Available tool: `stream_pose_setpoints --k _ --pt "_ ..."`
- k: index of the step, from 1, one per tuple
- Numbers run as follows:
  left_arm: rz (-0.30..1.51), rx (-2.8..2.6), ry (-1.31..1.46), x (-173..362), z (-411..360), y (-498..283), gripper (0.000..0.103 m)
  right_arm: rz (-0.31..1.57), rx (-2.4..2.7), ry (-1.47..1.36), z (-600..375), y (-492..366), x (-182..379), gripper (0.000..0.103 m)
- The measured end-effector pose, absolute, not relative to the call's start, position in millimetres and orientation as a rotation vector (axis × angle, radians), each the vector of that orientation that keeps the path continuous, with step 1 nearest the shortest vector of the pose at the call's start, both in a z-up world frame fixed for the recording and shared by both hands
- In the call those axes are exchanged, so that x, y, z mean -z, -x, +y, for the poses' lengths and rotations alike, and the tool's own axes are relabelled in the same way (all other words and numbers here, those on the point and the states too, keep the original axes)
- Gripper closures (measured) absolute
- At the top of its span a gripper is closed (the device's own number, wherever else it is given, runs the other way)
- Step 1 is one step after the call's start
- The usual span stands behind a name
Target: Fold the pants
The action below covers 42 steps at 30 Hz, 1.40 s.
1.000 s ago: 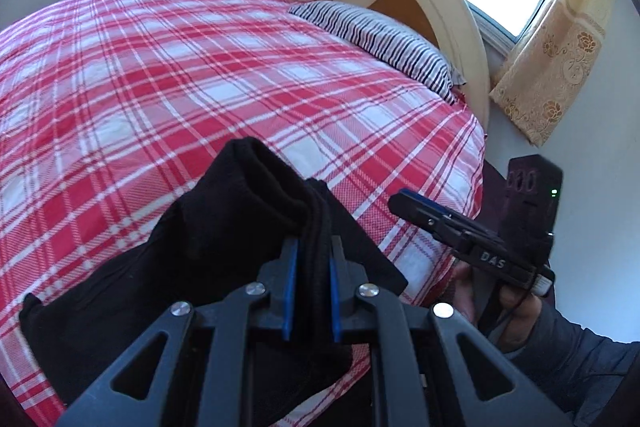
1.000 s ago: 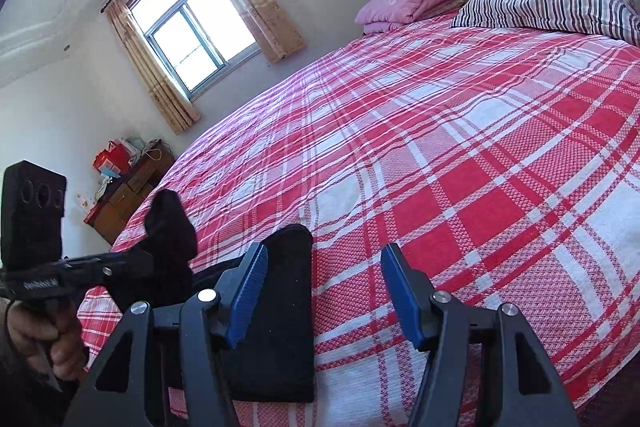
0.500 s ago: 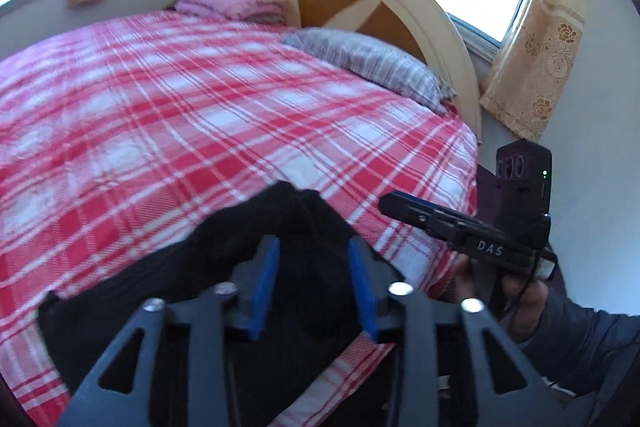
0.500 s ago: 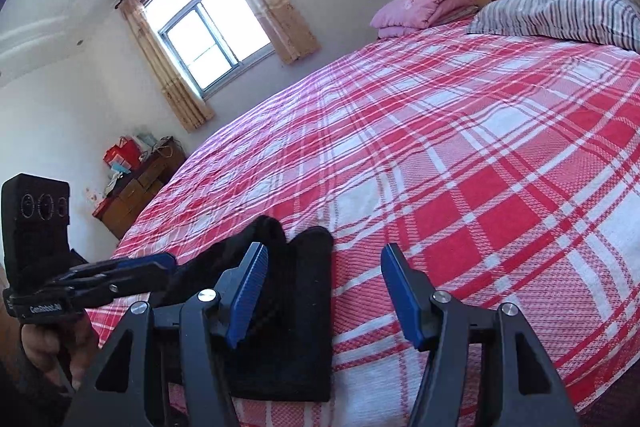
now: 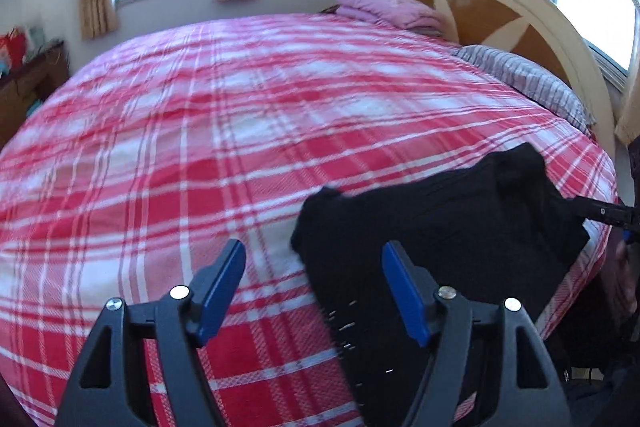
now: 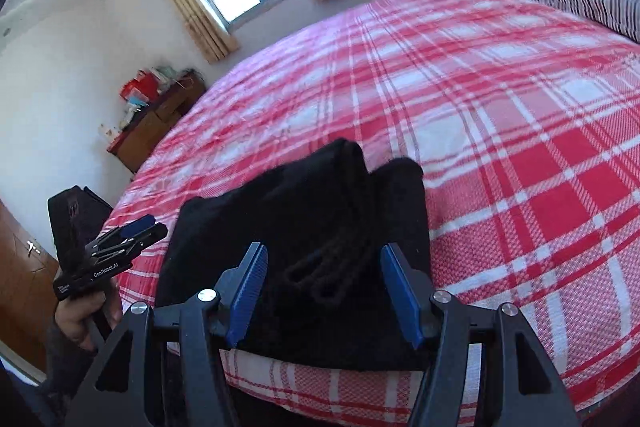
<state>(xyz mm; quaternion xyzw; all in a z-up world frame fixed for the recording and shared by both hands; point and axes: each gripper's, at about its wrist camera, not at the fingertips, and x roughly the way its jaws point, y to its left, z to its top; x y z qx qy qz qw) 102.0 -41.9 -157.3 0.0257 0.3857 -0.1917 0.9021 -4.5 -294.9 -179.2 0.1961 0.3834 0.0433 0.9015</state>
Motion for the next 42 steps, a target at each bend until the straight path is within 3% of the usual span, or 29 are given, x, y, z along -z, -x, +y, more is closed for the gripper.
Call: stream_pose_setpoints --k 3,6,8,12,20,27,31,34,38,42 --pt "0.827 0.418 -0.023 168 -39 -103 0.03 0.804 -0.086 -0.383 -291 4 182 0.043" --pt "0.828 0.433 -0.031 172 -46 -99 0.03 0.805 -0.107 -0.343 -282 4 180 0.073" --pt "0.824 0.449 -0.036 172 -52 -95 0.03 0.78 -0.101 -0.322 -280 7 177 0.084" --pt "0.825 0.464 -0.039 174 -55 -90 0.03 0.711 -0.102 -0.302 -283 23 158 0.087" --pt "0.814 0.475 -0.053 176 -63 -86 0.013 0.792 -0.024 -0.365 -311 29 181 0.087" --pt "0.805 0.453 -0.066 177 -63 -88 0.007 0.801 -0.02 -0.358 -312 32 179 0.085" --pt "0.799 0.452 -0.072 176 -65 -86 0.007 0.738 0.058 -0.289 -310 36 158 0.06" --pt "0.797 0.452 -0.081 175 -67 -85 0.007 0.631 0.068 -0.203 -298 37 129 0.05" --pt "0.796 0.452 -0.093 175 -70 -84 0.007 0.614 -0.088 -0.17 -269 16 115 0.047" --pt "0.796 0.452 -0.096 175 -70 -84 0.007 0.715 -0.153 -0.102 -240 -18 139 0.047"
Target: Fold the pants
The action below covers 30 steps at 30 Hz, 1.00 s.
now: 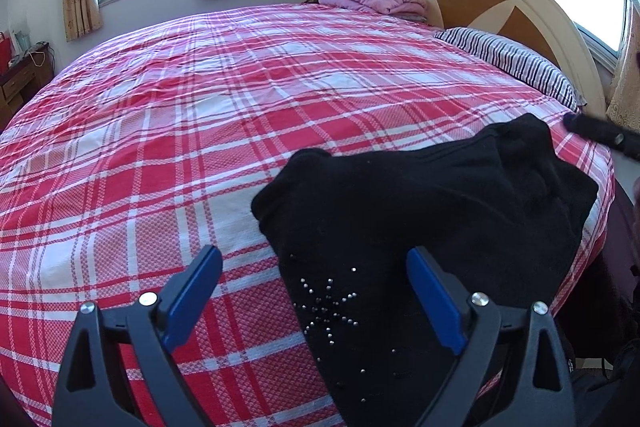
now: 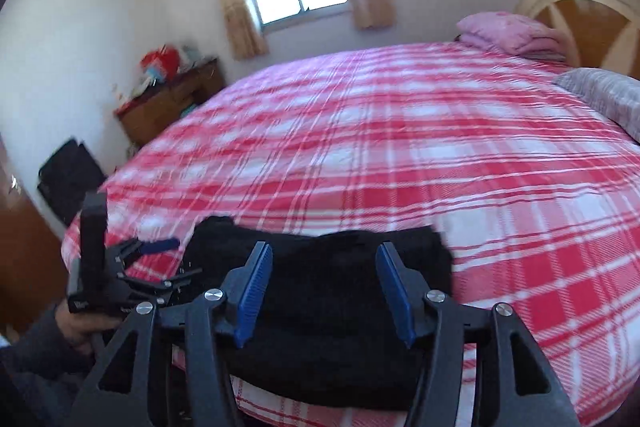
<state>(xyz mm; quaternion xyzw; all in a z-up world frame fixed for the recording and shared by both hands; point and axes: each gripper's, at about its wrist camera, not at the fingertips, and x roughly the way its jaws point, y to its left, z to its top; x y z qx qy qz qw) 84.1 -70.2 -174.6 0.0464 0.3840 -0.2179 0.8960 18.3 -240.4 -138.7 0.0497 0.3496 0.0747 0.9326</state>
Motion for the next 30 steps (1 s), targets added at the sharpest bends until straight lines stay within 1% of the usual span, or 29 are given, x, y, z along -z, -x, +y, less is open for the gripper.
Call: stream_pose_setpoints --k 4,6,13,18,20,24,26,30 --pt "0.799 0.451 -0.095 175 -70 -84 0.005 0.836 -0.085 -0.122 -250 -40 177 0.047" --pt "0.801 0.451 -0.094 176 -70 -84 0.003 0.84 -0.118 -0.171 -263 -39 186 0.047" --pt "0.797 0.445 -0.11 176 -72 -82 0.003 0.827 -0.131 -0.15 -264 -37 180 0.047" --pt "0.789 0.43 -0.129 175 -74 -81 0.003 0.757 -0.066 -0.046 -252 -34 157 0.047" --pt "0.787 0.43 -0.137 174 -74 -80 0.003 0.785 -0.069 -0.025 -251 -45 157 0.047" --pt "0.78 0.432 -0.165 173 -77 -76 0.003 0.927 -0.051 -0.03 -264 -75 179 0.047" --pt "0.787 0.433 -0.172 175 -79 -76 0.003 0.923 -0.058 -0.044 -267 -74 177 0.047" --pt "0.806 0.428 -0.166 175 -75 -71 0.003 0.942 -0.041 0.029 -254 -71 164 0.047"
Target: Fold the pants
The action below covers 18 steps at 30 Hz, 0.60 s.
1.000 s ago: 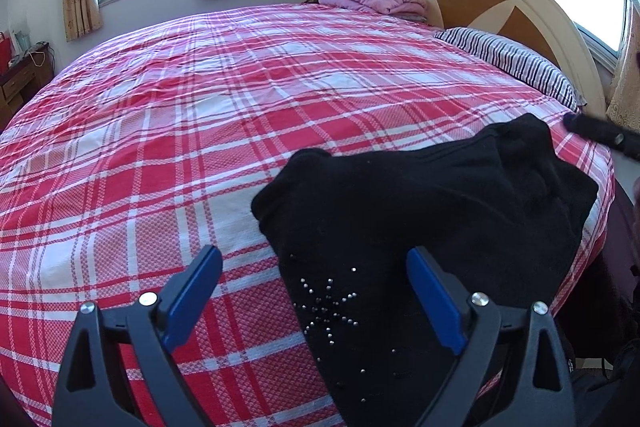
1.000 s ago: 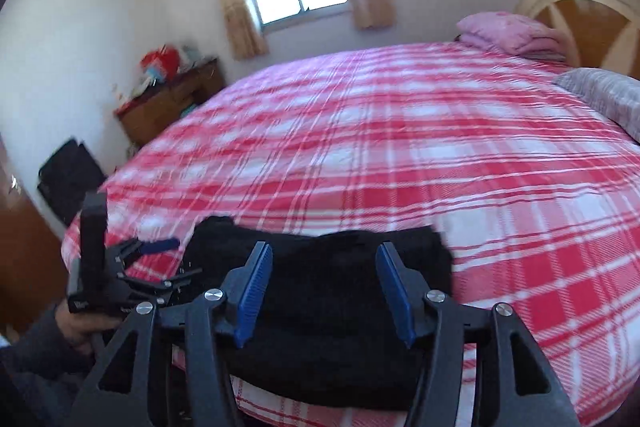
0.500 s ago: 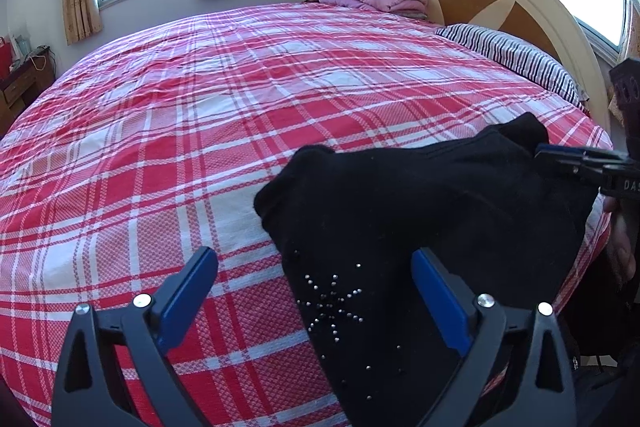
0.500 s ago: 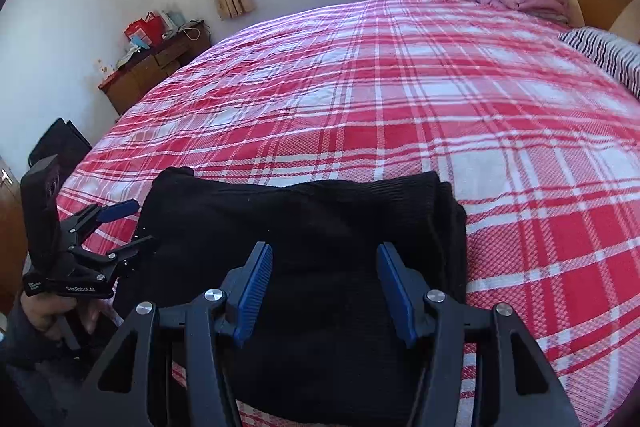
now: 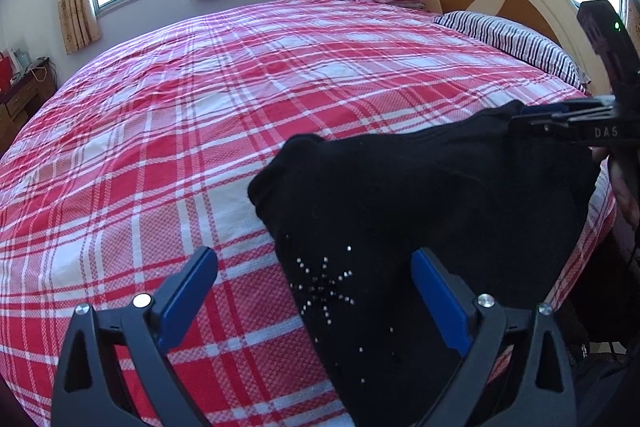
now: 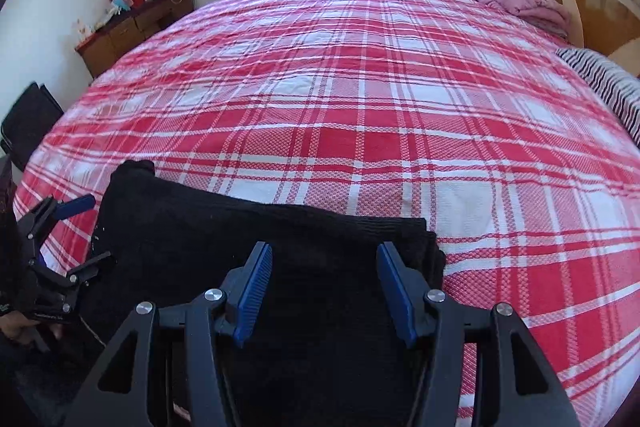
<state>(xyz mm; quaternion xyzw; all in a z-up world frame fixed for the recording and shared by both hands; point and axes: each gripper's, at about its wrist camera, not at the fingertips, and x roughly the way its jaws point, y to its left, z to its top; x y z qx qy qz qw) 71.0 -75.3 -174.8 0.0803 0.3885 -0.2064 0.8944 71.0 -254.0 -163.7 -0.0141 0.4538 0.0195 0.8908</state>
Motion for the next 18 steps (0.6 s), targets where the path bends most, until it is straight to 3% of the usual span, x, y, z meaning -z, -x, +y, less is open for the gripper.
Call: stream_pose_setpoints --k 7,17,18 --pt "0.836 0.427 -0.18 175 -71 -56 0.003 0.986 -0.349 -0.067 -211 -114 142 0.047" --pt "0.924 0.449 -0.122 193 -62 -61 0.0 1.278 -0.576 -0.19 -137 -204 214 0.047" --pt "0.928 0.452 -0.117 195 -62 -62 0.0 1.283 -0.589 -0.201 -135 -204 215 0.053"
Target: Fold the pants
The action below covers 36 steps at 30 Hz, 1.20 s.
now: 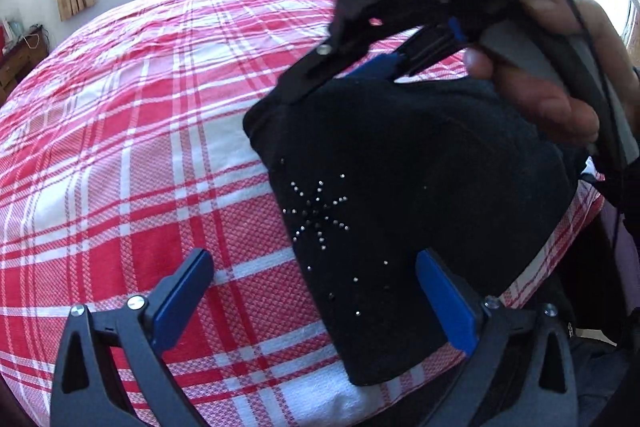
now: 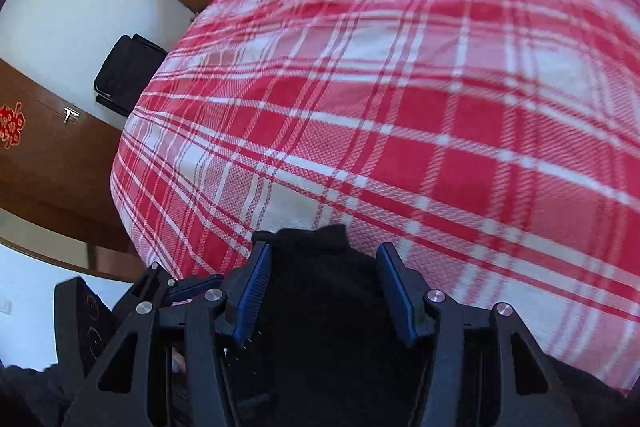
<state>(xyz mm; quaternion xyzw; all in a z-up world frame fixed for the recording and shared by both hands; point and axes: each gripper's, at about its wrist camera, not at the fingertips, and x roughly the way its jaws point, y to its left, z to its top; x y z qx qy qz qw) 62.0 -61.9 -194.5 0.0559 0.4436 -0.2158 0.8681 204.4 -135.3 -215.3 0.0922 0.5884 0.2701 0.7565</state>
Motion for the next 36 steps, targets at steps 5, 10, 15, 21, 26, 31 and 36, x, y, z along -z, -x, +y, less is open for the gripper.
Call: stream_pose_setpoints --k 5,10,15,21,26,31,36 --pt "0.929 0.455 -0.113 197 -61 -62 0.0 1.217 -0.592 -0.187 -128 -201 206 0.089" --pt "0.925 0.454 -0.119 198 -64 -63 0.0 1.206 -0.53 -0.115 -129 -202 215 0.089" --pt "0.913 0.455 -0.119 194 -65 -64 0.0 1.089 -0.489 -0.152 -159 -173 184 0.05" --pt "0.886 0.439 -0.135 189 -68 -66 0.0 0.976 -0.285 -0.178 -241 -100 149 0.049" --pt "0.88 0.429 -0.144 188 -75 -68 0.0 1.02 -0.217 -0.264 -297 -51 170 0.049" --pt "0.875 0.422 -0.149 188 -83 -72 0.0 0.899 -0.254 -0.346 -313 -31 173 0.049" --pt "0.857 0.418 -0.155 189 -81 -71 0.0 0.864 -0.134 -0.262 -315 -27 161 0.049"
